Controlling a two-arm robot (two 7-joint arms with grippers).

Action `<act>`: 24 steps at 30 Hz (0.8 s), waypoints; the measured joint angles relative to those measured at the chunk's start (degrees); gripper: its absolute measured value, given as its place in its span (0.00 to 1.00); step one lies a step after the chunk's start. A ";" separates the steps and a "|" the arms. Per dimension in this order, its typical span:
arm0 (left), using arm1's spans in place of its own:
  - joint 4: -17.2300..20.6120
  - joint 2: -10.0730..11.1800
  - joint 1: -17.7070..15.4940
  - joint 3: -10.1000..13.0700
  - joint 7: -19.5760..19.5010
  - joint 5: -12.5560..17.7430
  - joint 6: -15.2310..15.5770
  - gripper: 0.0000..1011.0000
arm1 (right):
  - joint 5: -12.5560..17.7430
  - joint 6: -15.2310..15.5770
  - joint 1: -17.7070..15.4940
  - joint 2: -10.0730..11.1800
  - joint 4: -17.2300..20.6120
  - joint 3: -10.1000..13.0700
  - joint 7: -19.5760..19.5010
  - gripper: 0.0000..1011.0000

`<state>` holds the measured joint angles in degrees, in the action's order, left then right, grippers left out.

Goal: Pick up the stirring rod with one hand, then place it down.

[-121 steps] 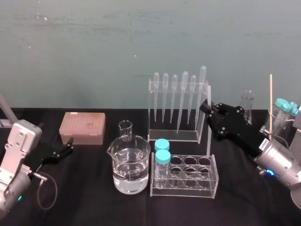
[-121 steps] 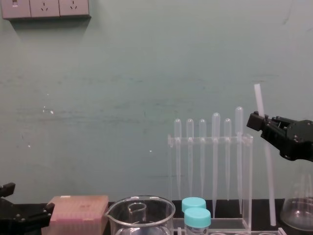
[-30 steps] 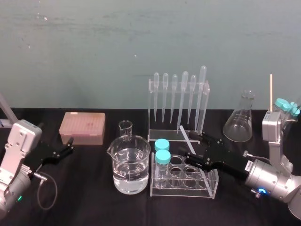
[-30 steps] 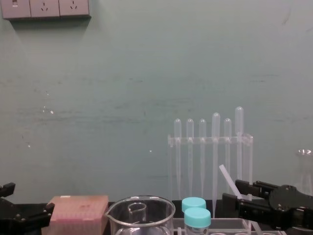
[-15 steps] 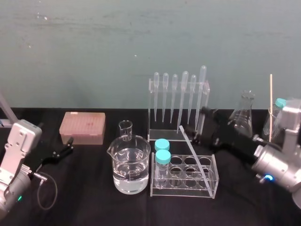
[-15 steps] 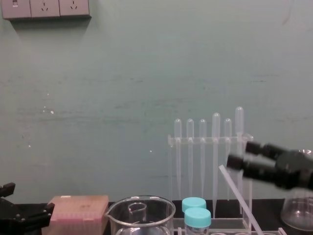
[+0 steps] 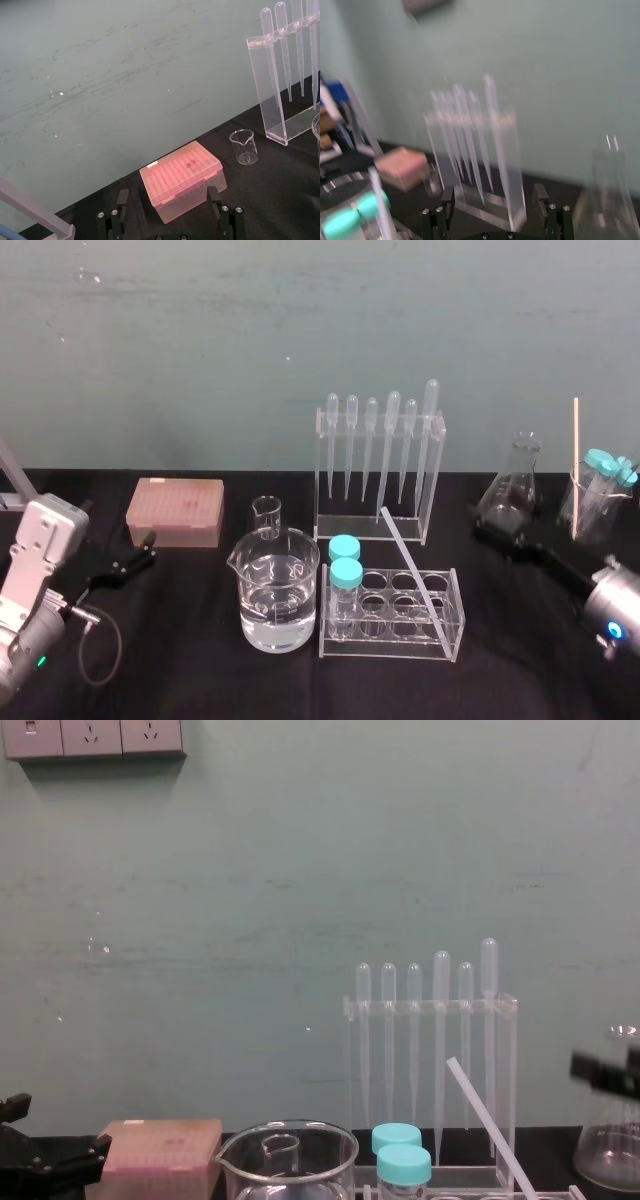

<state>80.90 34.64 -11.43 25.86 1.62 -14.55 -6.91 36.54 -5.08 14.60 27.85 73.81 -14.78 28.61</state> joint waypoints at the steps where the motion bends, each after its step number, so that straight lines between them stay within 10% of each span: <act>1: 0.00 0.00 0.00 0.00 0.00 0.00 0.00 0.99 | -0.22 2.79 -0.46 0.25 0.15 -0.06 -1.39 0.99; 24: 0.00 0.00 0.00 0.00 0.00 0.00 0.00 0.99 | -0.34 4.00 -0.69 0.35 0.29 -0.05 -2.13 0.99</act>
<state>80.90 34.65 -11.43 25.86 1.62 -14.55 -6.91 36.20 -1.08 13.90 28.19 74.10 -14.83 26.48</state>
